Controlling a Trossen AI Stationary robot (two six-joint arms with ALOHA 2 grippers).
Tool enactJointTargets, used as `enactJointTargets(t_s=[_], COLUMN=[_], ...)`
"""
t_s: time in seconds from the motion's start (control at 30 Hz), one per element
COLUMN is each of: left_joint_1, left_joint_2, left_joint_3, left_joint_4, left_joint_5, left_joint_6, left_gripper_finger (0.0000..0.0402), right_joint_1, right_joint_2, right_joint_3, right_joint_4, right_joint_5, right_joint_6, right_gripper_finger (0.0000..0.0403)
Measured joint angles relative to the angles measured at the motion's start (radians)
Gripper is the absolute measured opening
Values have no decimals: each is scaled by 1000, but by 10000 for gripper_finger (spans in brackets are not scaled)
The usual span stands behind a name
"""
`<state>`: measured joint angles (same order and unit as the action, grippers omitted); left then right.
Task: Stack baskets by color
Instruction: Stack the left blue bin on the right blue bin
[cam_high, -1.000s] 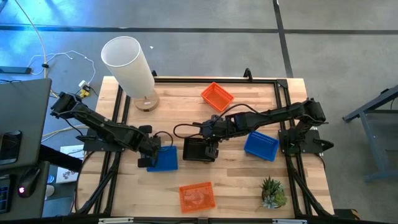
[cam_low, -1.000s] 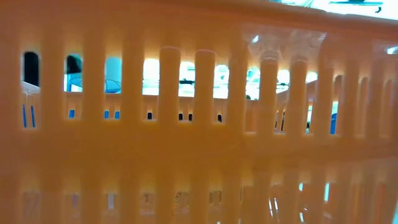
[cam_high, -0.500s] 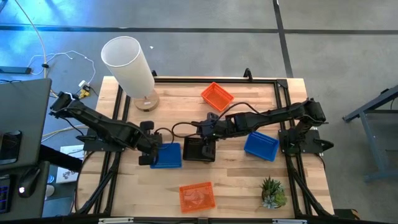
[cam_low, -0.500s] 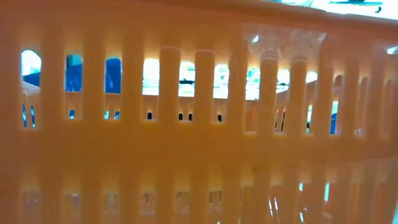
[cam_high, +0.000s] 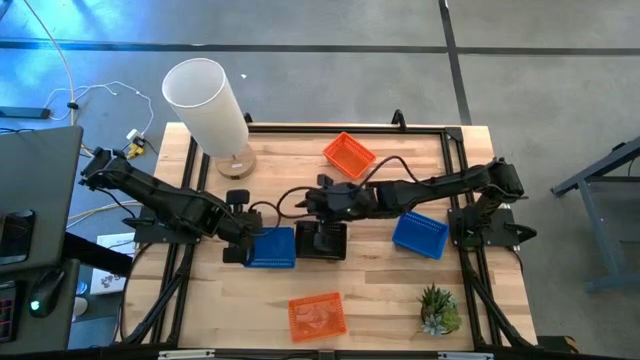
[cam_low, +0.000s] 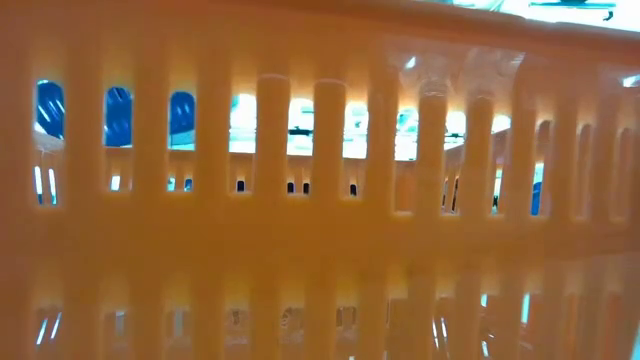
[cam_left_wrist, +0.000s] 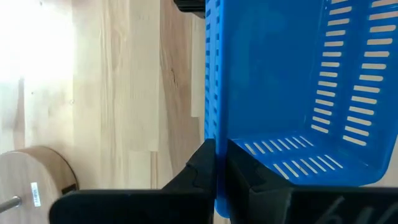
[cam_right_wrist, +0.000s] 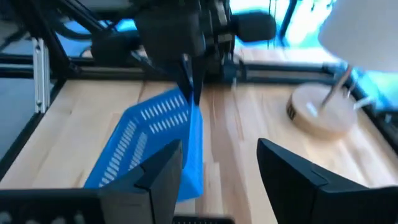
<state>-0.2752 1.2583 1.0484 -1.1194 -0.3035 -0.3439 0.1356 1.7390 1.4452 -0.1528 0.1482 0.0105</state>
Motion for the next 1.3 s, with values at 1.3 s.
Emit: enactJointTargets(t_s=[1.3], left_joint_1=[48], left_joint_2=[156], left_joint_3=[22], left_joint_4=[-36], left_joint_5=[12], left_joint_6=[6], left_gripper_finger=[0], right_joint_1=[-11], right_joint_2=[276], right_joint_3=[236], right_joint_4=[-195], right_joint_5=[-10], right_joint_6=[-108], right_gripper_finger=[195])
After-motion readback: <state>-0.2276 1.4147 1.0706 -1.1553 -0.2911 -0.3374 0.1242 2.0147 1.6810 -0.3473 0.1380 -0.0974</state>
